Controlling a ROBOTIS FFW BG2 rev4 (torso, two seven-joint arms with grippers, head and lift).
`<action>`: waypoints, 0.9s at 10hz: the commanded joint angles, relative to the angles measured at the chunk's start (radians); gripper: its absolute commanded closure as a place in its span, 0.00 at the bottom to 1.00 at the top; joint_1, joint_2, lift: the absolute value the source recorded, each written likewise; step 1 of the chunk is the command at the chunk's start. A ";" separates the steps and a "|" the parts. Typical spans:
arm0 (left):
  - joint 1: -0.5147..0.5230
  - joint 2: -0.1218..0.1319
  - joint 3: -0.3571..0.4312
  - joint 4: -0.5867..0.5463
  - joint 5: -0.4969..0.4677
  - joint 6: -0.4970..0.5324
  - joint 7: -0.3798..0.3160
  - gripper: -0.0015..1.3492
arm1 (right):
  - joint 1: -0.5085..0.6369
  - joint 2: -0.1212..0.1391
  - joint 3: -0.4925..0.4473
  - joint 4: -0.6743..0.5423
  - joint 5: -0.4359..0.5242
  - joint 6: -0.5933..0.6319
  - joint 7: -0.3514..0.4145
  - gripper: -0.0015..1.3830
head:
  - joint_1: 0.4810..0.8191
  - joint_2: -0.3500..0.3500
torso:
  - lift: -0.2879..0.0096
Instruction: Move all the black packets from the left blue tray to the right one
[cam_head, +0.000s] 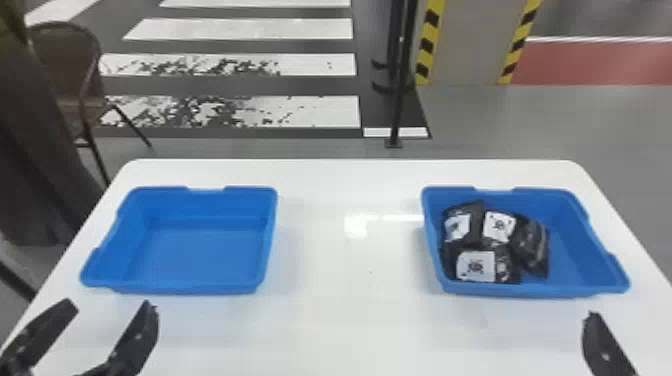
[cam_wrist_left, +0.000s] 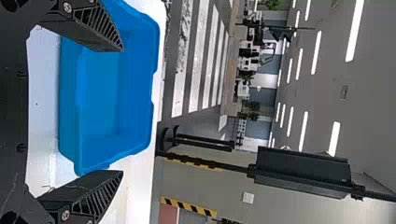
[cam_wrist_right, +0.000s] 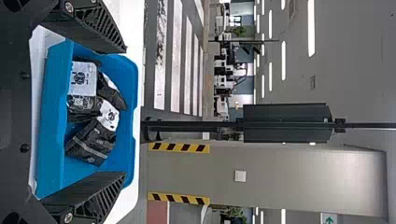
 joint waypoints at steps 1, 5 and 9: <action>0.000 -0.003 -0.001 0.000 0.002 0.003 0.000 0.08 | 0.000 0.000 0.000 0.001 -0.003 0.000 0.000 0.06 | 0.63 0.52 | 0.50; 0.000 -0.003 0.001 0.000 0.010 0.003 0.000 0.08 | 0.000 -0.003 0.004 0.001 -0.009 0.000 0.000 0.06 | 0.63 0.52 | 0.50; 0.000 -0.003 0.001 0.000 0.018 0.008 0.000 0.08 | -0.002 -0.003 0.004 0.001 -0.015 0.000 0.000 0.06 | 0.63 0.52 | 0.50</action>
